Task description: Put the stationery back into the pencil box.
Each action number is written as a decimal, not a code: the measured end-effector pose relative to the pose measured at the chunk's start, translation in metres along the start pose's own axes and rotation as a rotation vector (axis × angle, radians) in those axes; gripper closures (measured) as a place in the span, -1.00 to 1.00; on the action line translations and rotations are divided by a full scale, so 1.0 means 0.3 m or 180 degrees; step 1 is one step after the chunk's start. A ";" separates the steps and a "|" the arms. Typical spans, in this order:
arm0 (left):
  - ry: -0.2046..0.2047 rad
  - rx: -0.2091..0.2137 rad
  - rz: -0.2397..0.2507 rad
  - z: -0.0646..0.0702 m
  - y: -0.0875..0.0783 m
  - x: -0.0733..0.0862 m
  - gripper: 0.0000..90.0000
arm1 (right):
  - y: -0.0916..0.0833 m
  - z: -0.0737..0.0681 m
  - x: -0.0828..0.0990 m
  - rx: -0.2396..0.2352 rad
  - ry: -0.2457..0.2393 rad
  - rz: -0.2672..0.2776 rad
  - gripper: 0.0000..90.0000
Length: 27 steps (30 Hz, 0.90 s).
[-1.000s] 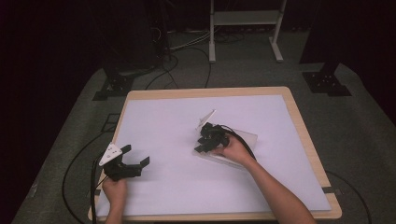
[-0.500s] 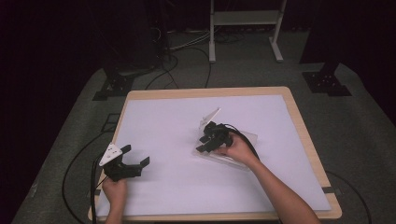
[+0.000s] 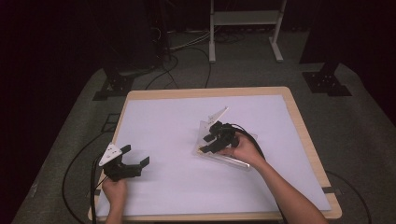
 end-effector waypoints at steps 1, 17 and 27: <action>-0.0004 -0.0001 0.0003 0.000 0.000 0.000 -1.00 | -0.005 -0.001 0.004 -0.0002 0.0013 0.0004 0.01; 0.0012 -0.0023 0.0004 0.001 0.001 0.001 -1.00 | -0.078 -0.003 0.066 0.0041 0.0047 0.0078 -0.07; 0.0017 -0.0027 0.0008 0.001 0.000 0.000 -1.00 | -0.112 -0.010 0.096 0.0061 0.0078 0.0081 -0.11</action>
Point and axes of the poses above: each handheld gripper's, and its own axes: y roughly forward along the jaws, x roughly out of its underside, z roughly to its right, the point moved 9 cm from there along y, roughly forward along the jaws, and after that the axes turned 2 degrees about x, right-handed, at the moved point
